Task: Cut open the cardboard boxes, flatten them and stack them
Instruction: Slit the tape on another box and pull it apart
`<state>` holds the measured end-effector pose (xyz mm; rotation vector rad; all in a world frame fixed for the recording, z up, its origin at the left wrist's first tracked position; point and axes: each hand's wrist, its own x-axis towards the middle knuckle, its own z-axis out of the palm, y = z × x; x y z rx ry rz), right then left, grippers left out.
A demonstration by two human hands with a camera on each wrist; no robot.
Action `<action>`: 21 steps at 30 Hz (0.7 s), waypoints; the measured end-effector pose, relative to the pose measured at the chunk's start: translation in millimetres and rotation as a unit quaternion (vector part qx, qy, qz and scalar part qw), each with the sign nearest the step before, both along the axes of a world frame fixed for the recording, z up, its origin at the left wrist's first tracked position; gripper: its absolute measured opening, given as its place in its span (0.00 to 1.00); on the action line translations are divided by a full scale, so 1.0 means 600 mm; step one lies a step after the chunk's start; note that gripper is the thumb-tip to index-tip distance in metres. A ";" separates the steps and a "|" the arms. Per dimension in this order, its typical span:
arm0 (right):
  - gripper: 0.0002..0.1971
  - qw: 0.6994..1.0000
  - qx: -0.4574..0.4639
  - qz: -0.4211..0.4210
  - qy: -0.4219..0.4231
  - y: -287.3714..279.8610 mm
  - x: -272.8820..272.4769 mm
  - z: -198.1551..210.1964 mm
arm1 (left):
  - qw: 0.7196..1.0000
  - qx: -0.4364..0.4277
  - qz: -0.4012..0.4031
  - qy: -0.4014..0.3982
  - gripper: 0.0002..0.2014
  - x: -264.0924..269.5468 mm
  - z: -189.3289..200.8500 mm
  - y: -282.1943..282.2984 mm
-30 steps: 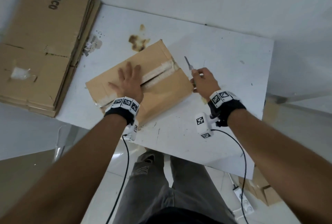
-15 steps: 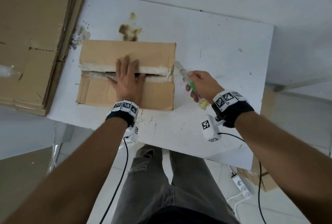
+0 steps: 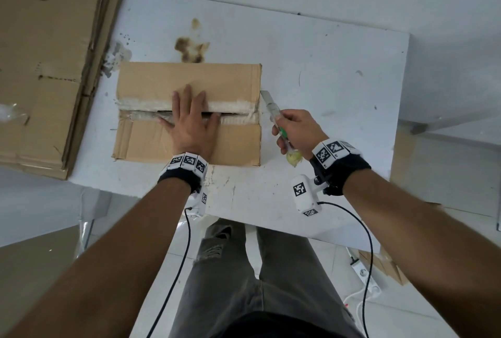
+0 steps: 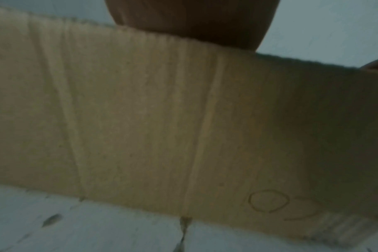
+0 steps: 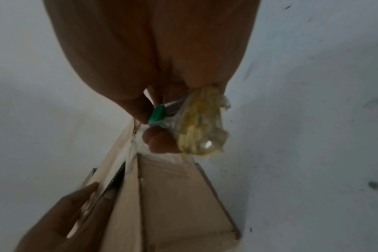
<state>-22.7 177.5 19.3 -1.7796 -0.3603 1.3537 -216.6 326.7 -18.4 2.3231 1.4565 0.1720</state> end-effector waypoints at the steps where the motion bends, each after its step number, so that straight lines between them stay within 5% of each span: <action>1: 0.17 1.000 0.003 0.010 -0.003 0.000 0.001 0.003 | 1.000 -0.001 0.003 0.007 0.28 0.004 0.002 0.001; 8: 0.22 0.995 -0.017 0.087 -0.041 -0.010 0.041 0.015 | 0.996 0.035 -0.079 0.001 0.25 0.021 0.011 0.001; 21: 0.13 0.990 0.026 -0.008 -0.138 -0.016 0.013 -0.002 | 0.995 0.007 -0.054 -0.082 0.22 0.018 -0.002 0.002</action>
